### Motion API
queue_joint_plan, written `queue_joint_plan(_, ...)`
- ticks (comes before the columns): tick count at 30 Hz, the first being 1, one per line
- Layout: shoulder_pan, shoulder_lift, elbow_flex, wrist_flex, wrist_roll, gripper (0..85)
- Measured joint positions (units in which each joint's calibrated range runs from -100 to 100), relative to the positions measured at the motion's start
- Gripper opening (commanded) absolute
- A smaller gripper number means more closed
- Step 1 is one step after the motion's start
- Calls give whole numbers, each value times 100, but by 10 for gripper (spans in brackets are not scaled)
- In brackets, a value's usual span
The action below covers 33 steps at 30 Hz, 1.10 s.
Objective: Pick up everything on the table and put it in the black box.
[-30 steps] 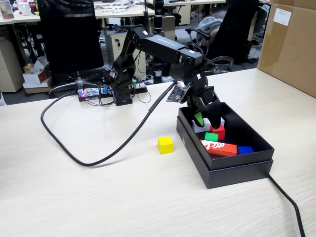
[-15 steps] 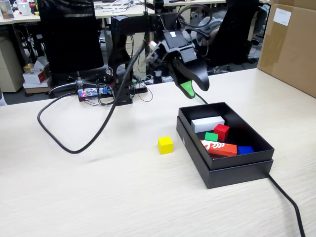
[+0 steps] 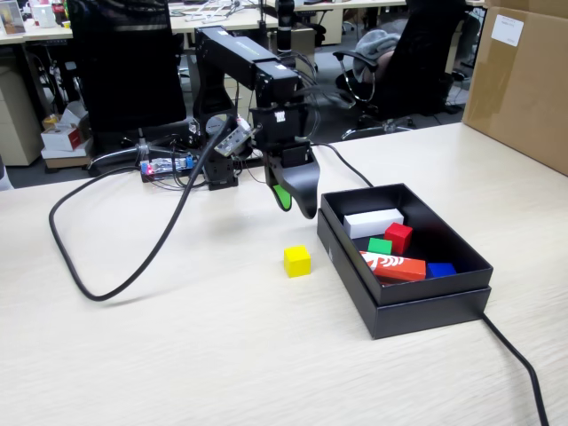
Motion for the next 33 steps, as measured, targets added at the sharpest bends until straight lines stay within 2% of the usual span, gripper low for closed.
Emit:
queue_joint_plan(7,-122,440,-228,1293,-24,460)
queue_joint_plan(22,-171,1346,-228,1719,-24,457)
queue_joint_plan(33,-181,1657,-228,1843,-68,412)
